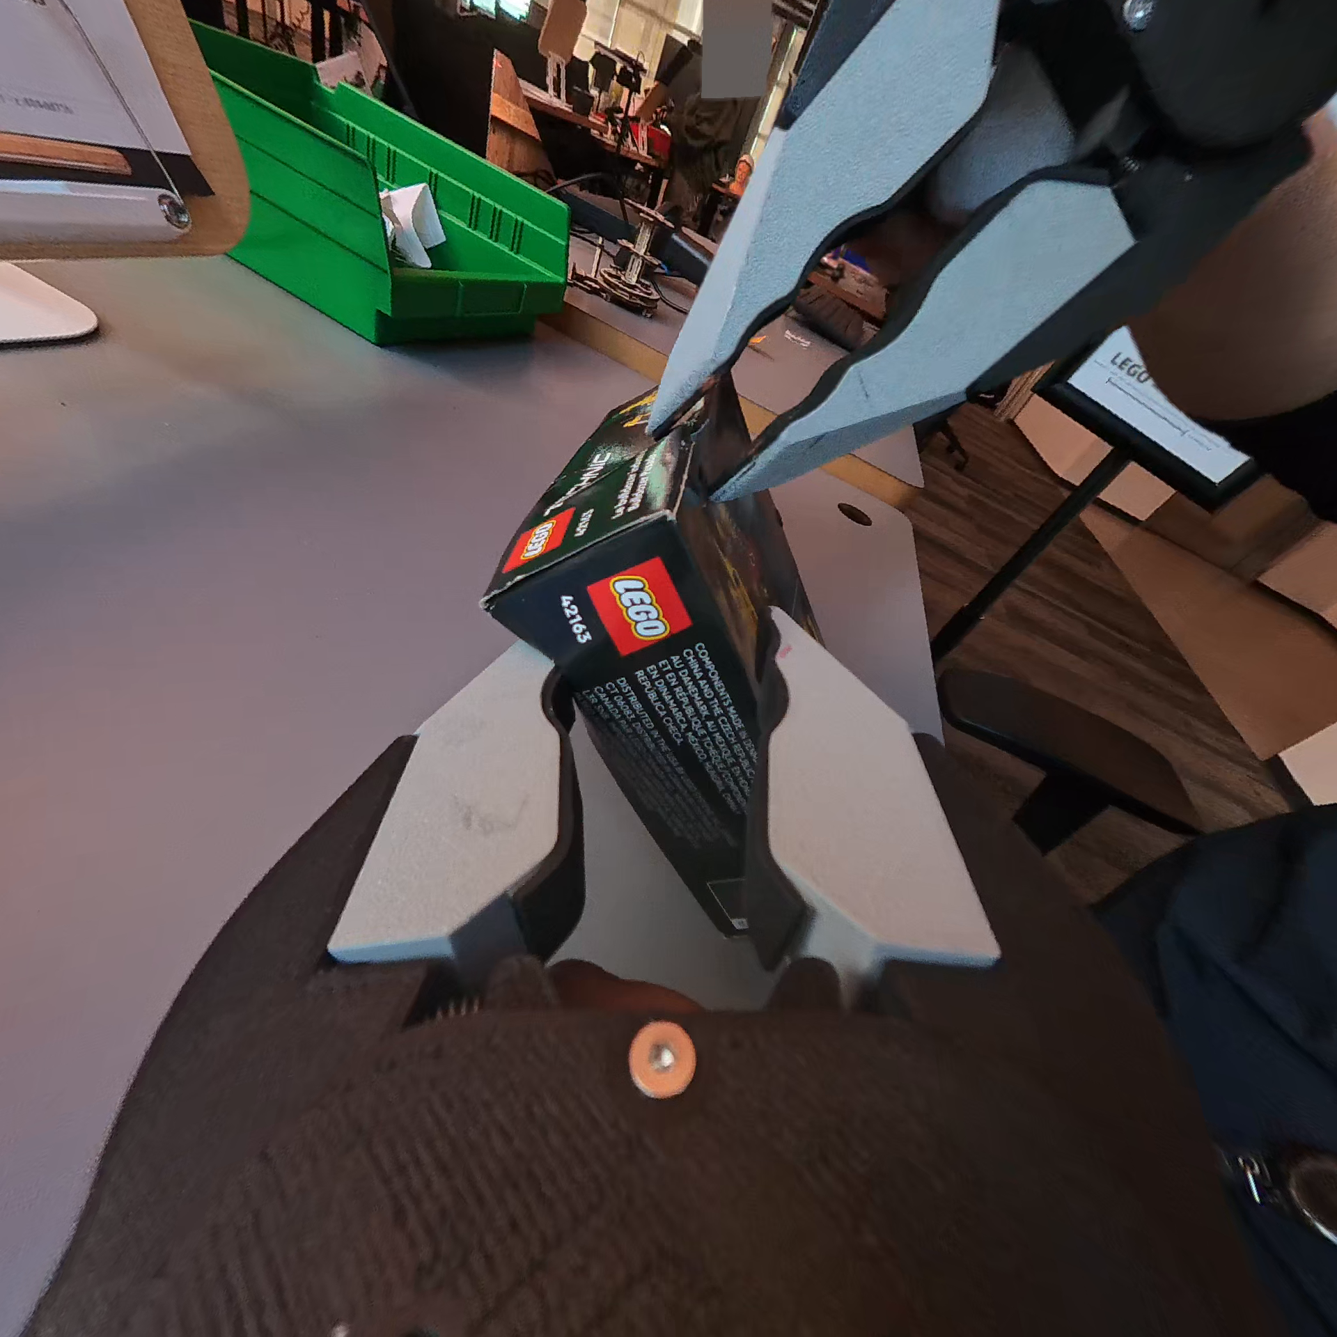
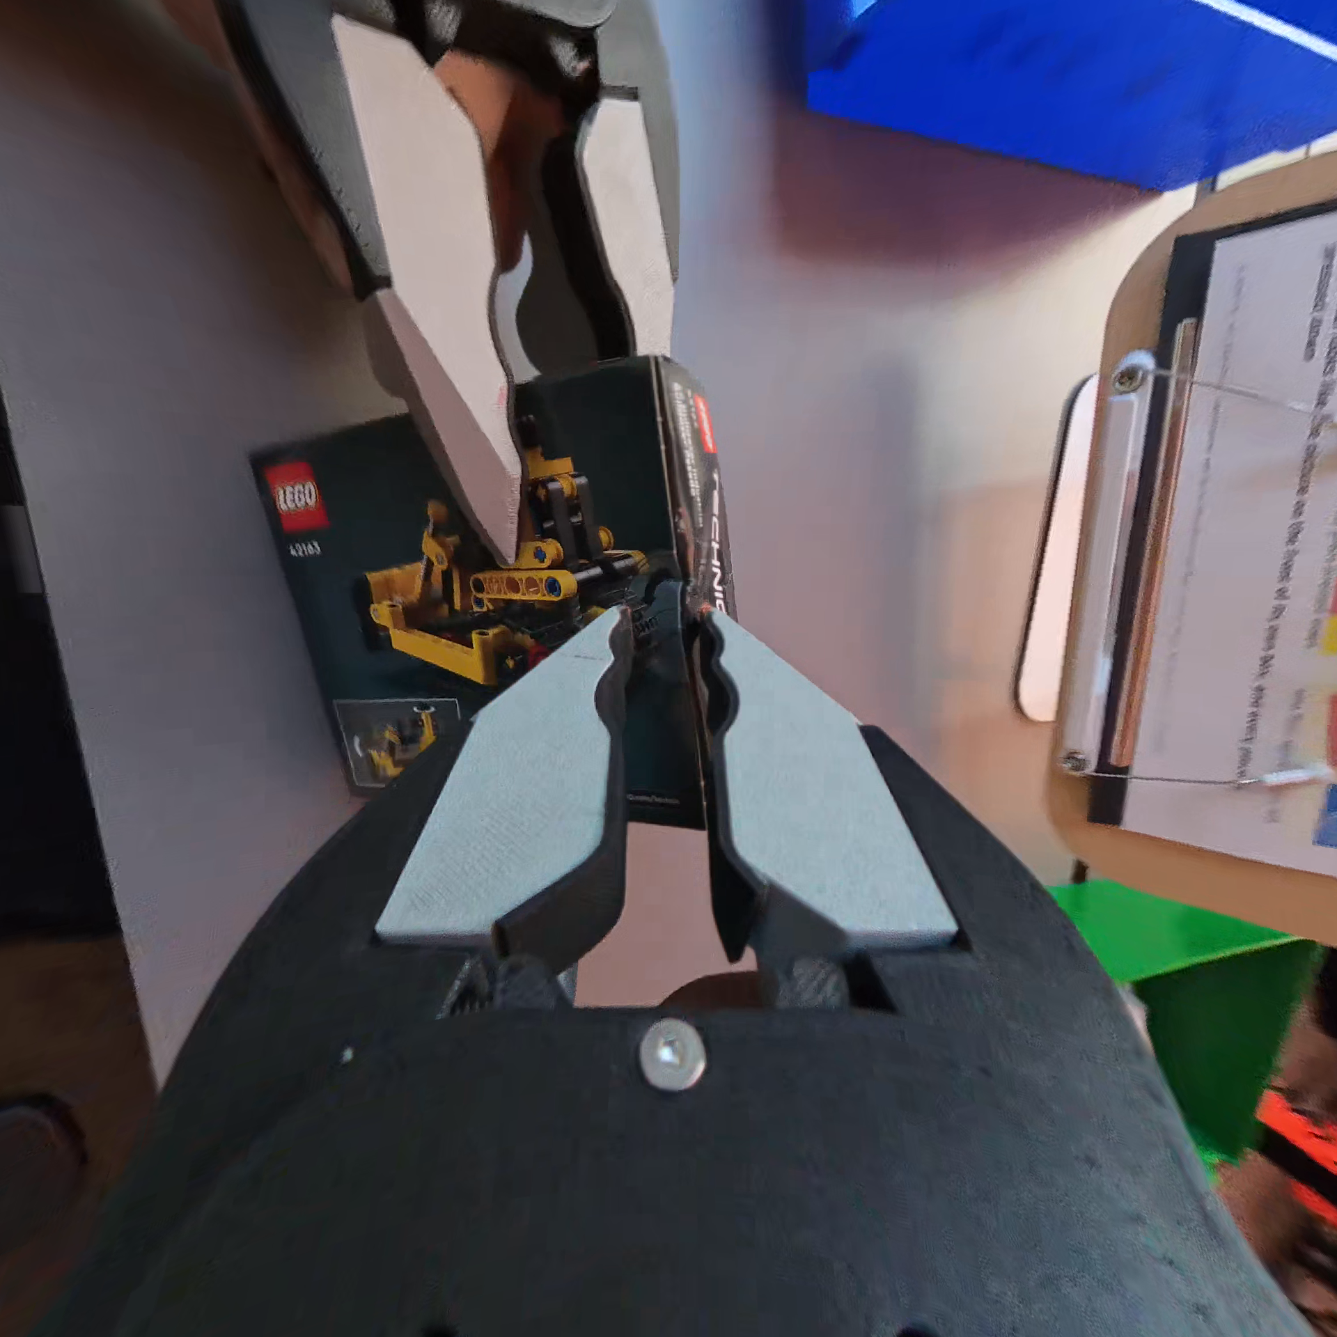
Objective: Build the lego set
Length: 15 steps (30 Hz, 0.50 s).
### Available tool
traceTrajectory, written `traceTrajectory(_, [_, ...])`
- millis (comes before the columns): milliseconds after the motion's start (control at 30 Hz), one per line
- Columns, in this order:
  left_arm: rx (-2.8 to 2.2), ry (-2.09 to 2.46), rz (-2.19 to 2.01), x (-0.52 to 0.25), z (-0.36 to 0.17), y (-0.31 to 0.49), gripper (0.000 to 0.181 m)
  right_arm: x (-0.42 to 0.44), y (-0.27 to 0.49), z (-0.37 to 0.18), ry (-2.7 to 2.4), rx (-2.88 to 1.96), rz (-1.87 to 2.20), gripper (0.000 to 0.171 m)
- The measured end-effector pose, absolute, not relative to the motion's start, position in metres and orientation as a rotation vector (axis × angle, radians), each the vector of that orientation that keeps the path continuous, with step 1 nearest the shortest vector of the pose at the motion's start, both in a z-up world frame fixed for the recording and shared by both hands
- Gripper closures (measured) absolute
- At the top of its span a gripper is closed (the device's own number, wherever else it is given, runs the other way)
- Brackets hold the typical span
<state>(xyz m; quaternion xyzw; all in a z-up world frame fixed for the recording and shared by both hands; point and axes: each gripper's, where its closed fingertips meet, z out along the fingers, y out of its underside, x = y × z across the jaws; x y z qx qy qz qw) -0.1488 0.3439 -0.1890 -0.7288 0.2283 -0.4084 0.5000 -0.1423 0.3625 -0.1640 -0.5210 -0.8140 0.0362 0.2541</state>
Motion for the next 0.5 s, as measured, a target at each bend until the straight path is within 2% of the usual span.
traceTrajectory(167, [-1.747, 0.590, -1.001, -0.147, -0.188, 0.339, 0.133, -0.142, 0.359, -0.166, -2.383, -1.431, 0.081, 0.154])
traceTrajectory(267, [-1.729, 0.636, -1.012, -0.143, -0.187, 0.333, 0.133, -0.137, 0.358, -0.164, -2.481, -1.480, 0.088, 0.142])
traceTrajectory(400, [-1.738, 0.637, -1.010, -0.144, -0.188, 0.333, 0.133, -0.135, 0.354, -0.167, -2.573, -1.509, 0.074, 0.152])
traceTrajectory(500, [-1.736, 0.648, -1.004, -0.144, -0.188, 0.332, 0.133, -0.135, 0.353, -0.167, -2.607, -1.524, 0.086, 0.152])
